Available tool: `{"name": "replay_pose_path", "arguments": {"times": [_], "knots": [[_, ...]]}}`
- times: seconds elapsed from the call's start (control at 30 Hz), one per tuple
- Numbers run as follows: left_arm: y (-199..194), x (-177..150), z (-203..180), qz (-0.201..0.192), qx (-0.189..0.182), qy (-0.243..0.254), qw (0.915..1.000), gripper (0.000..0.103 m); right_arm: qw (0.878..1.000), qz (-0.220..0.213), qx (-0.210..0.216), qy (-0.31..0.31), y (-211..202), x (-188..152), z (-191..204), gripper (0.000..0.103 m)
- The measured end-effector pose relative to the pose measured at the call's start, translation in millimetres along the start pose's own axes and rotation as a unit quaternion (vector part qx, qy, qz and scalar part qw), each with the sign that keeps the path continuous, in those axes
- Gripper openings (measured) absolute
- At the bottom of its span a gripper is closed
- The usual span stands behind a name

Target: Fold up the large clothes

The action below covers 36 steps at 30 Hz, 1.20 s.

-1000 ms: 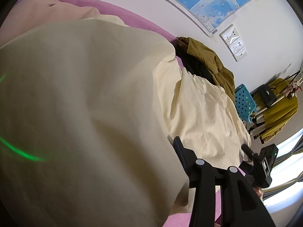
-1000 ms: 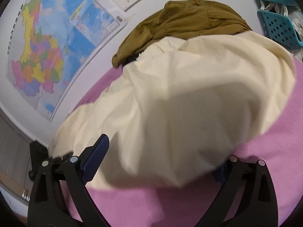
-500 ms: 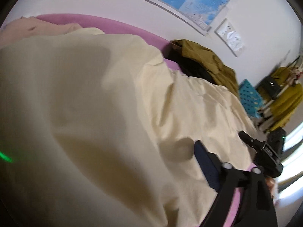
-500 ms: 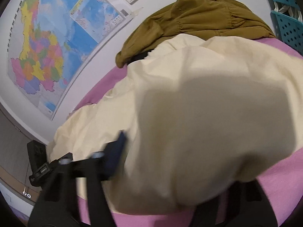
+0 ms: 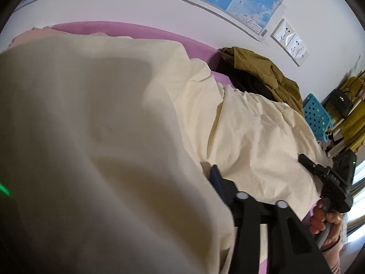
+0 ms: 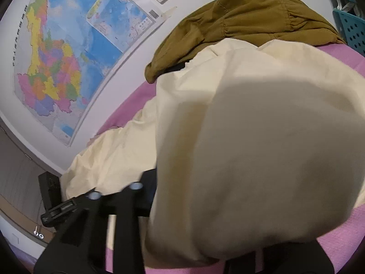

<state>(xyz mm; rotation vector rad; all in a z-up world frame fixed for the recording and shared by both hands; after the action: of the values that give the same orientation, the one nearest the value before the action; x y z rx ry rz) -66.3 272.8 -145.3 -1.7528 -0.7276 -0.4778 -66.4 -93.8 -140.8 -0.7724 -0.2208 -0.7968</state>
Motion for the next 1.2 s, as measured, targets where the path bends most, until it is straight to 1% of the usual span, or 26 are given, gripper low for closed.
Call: {"name": "replay_pose_path", "arguments": {"times": [0.07,0.1,0.13,0.17,0.23,0.3,0.33,0.37,0.4,0.43,0.5,0.53,0.6,0.77,0.87,0.93,1.03,1.13,1.2], "knots": [[-4.2,0.3,1.7,-0.003,0.002,0.003,1.0,0.033,1.0,0.001,0.004,-0.009,-3.7,0.2,5.0,0.025],[-6.0,0.5,2.7,-0.003,0.004,0.005,1.0,0.033,1.0,0.001,0.003,-0.015,-4.5,-0.2,7.4,0.025],[-6.4,0.9,2.5,-0.002,0.004,0.008,1.0,0.033,1.0,0.005,0.002,-0.018,-3.6,-0.7,8.0,0.028],[-5.9,1.0,4.0,0.0,0.003,0.01,0.9999,0.035,1.0,0.01,0.003,-0.014,-1.9,-0.6,6.7,0.03],[-3.8,0.8,7.4,0.008,-0.002,0.006,1.0,0.043,1.0,0.025,0.007,0.002,4.4,-0.1,1.5,0.046],[-1.7,2.6,8.0,0.008,-0.009,0.007,0.9999,0.047,0.999,0.036,0.01,0.011,11.4,-1.0,-1.2,0.049],[-2.3,2.6,9.1,0.008,-0.01,0.008,0.9999,0.047,0.999,0.036,0.009,0.007,14.1,-0.8,-0.7,0.048],[-3.0,3.2,10.9,0.009,-0.01,0.006,0.9999,0.047,0.999,0.034,0.01,0.005,14.4,0.1,0.1,0.044],[-3.8,3.9,12.1,0.009,-0.009,0.005,0.9999,0.043,0.999,0.031,0.013,0.001,13.2,1.7,2.0,0.032],[-5.1,4.4,12.5,0.008,-0.007,0.007,0.9999,0.04,0.999,0.03,0.018,-0.002,11.3,3.1,3.7,0.025],[-9.6,7.0,11.7,0.005,-0.002,0.013,0.9999,0.03,0.999,0.027,0.023,-0.011,5.8,5.0,10.3,0.019],[-11.9,8.6,10.5,0.003,-0.002,0.014,0.9999,0.028,0.999,0.024,0.023,-0.019,2.7,6.2,15.1,0.017],[-17.8,11.5,10.4,0.002,-0.002,0.014,0.9999,0.022,0.999,0.016,0.031,-0.03,-5.5,10.0,27.9,0.016],[-46.8,29.7,12.3,-0.016,-0.003,0.018,0.9997,0.016,0.996,-0.002,0.046,-0.072,-24.4,18.4,69.5,0.014],[-69.8,44.1,9.0,-0.032,0.004,0.038,0.9987,0.015,0.992,-0.019,0.066,-0.101,-38.1,26.9,102.5,0.014],[-87.1,54.6,10.0,-0.045,0.002,0.047,0.9979,0.015,0.99,-0.029,0.077,-0.115,-44.8,33.7,121.1,0.013],[-108.9,73.2,11.1,-0.066,0.01,0.056,0.9962,0.014,0.985,-0.041,0.095,-0.141,-49.1,44.1,153.4,0.013],[-141.6,92.2,26.6,-0.091,0.019,0.055,0.9941,0.014,0.979,-0.046,0.118,-0.162,-43.9,55.7,186.5,0.013],[-169.5,106.7,46.5,-0.117,0.038,0.053,0.991,0.014,0.974,-0.047,0.136,-0.176,-31.7,63.3,212.2,0.013]]}}
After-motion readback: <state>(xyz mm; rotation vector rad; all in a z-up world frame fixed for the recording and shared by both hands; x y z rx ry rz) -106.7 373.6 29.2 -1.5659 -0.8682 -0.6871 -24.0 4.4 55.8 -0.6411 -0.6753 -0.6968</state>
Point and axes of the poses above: each gripper's, at about its wrist camera, not at the fingertips, and y roughly the way its jaws point, z to its left, x to its top, the point moved 6 cm from there along y, roughly the way its jaws point, and after that the axes turned 7 degrees about y, right-handed, at the moved point
